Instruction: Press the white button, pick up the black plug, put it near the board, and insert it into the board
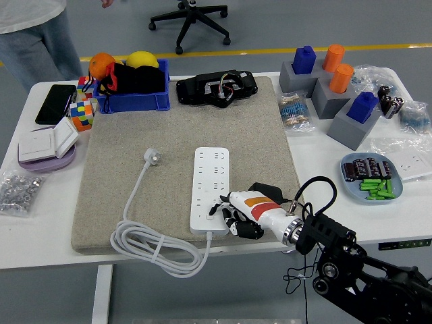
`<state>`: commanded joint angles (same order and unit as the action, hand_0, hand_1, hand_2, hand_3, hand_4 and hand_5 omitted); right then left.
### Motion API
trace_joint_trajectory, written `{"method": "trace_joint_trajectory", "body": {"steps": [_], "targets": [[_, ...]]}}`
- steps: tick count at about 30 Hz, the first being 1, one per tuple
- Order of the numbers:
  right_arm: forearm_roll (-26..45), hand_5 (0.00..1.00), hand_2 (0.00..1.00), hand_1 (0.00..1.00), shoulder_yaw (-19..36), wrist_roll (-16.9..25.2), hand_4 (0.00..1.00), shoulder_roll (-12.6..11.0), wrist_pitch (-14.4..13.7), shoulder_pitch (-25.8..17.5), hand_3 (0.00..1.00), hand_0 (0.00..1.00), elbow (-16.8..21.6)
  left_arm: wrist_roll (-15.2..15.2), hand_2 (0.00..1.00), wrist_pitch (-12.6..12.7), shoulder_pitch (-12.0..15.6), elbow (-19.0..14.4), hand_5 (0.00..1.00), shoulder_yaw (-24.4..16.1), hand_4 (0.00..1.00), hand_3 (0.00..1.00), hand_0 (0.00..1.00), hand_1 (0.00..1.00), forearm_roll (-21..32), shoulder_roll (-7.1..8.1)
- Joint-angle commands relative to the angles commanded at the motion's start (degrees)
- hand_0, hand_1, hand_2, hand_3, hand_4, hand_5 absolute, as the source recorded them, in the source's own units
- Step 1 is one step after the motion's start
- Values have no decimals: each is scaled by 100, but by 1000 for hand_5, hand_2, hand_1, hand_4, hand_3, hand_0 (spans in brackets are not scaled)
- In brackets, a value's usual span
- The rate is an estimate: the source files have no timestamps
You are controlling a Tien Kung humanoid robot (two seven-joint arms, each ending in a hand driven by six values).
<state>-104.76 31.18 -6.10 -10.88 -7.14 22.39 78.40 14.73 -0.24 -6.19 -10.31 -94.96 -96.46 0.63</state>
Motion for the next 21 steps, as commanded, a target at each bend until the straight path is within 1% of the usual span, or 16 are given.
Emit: {"method": "trace_joint_trajectory", "body": {"steps": [9, 15, 21], "targets": [[25, 2, 113, 2, -59, 58, 198, -18, 1, 18, 611, 2, -97, -1, 510, 1, -8, 0, 284, -6, 569, 577, 466, 496, 7, -2], [6, 2, 113, 2, -44, 79, 198, -26, -7, 19, 607, 2, -93, 2, 510, 0, -13, 0, 284, -12, 568, 578, 467, 496, -4, -3], [43, 2, 113, 2, 152, 93, 198, -36, 8, 0, 606, 2, 177, 2, 511, 1, -2, 0, 284, -12, 567, 578, 466, 497, 1, -4]]}}
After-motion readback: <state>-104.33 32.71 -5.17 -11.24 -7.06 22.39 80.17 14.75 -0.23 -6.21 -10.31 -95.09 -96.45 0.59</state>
